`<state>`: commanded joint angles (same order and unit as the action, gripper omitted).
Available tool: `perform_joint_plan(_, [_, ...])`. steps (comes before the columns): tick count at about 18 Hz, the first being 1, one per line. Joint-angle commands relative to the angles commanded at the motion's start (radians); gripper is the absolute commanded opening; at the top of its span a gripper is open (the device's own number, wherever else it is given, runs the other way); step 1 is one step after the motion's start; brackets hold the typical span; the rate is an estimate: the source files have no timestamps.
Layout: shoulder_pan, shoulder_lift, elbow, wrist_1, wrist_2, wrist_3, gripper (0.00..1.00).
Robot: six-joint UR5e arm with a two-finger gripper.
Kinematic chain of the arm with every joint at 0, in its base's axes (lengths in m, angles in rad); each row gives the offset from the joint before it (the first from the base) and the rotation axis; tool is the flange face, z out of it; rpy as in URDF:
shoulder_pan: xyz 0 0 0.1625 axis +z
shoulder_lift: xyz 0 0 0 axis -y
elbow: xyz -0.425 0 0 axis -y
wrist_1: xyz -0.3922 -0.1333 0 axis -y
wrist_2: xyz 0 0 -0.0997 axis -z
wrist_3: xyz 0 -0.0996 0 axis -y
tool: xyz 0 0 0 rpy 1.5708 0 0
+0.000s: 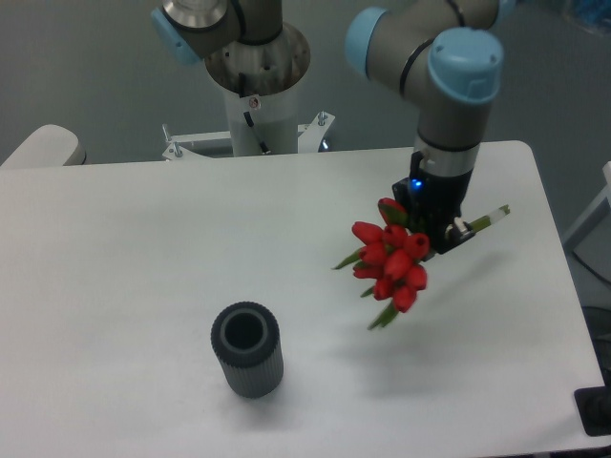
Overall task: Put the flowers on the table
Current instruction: 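Swing the tulips sideways and lower them toward the table surface, then lay the tulips flat on the table and open the gripper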
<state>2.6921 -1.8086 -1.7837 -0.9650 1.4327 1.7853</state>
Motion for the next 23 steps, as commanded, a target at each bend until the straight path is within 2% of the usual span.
perform_joint_plan(5, [0.006, 0.005, -0.036, 0.019, 0.204, 0.058, 0.29])
perform_joint_plan(9, [0.003, -0.009, -0.060, 0.023, 0.212, 0.031, 0.29])
perform_joint_plan(12, [0.003, -0.041, -0.071, 0.063, 0.216, -0.004, 0.29])
perform_joint_plan(19, [-0.003, -0.075, -0.092, 0.065, 0.213, -0.032, 0.32])
perform_joint_plan(21, [-0.009, -0.080, -0.091, 0.066, 0.213, -0.030, 0.38])
perform_joint_plan(22, [-0.011, -0.084, -0.088, 0.072, 0.213, -0.030, 0.50])
perform_joint_plan(23, [-0.011, -0.087, -0.085, 0.083, 0.209, -0.030, 0.70])
